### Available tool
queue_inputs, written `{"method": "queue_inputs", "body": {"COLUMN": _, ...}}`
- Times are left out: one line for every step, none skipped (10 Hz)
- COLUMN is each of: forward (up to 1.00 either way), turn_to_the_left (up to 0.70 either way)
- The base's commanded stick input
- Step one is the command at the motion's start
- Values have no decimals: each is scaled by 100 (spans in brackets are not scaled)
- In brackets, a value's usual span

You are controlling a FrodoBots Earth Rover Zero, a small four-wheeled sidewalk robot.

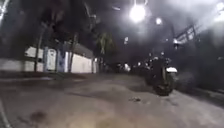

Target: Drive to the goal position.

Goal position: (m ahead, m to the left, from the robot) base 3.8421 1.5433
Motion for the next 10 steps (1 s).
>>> {"method": "queue_inputs", "body": {"forward": 70, "turn_to_the_left": -35}}
{"method": "queue_inputs", "body": {"forward": 70, "turn_to_the_left": -35}}
{"method": "queue_inputs", "body": {"forward": 70, "turn_to_the_left": -35}}
{"method": "queue_inputs", "body": {"forward": 70, "turn_to_the_left": -35}}
{"method": "queue_inputs", "body": {"forward": 70, "turn_to_the_left": -35}}
{"method": "queue_inputs", "body": {"forward": 70, "turn_to_the_left": -32}}
{"method": "queue_inputs", "body": {"forward": 70, "turn_to_the_left": -23}}
{"method": "queue_inputs", "body": {"forward": 70, "turn_to_the_left": -14}}
{"method": "queue_inputs", "body": {"forward": 70, "turn_to_the_left": -5}}
{"method": "queue_inputs", "body": {"forward": 70, "turn_to_the_left": 0}}
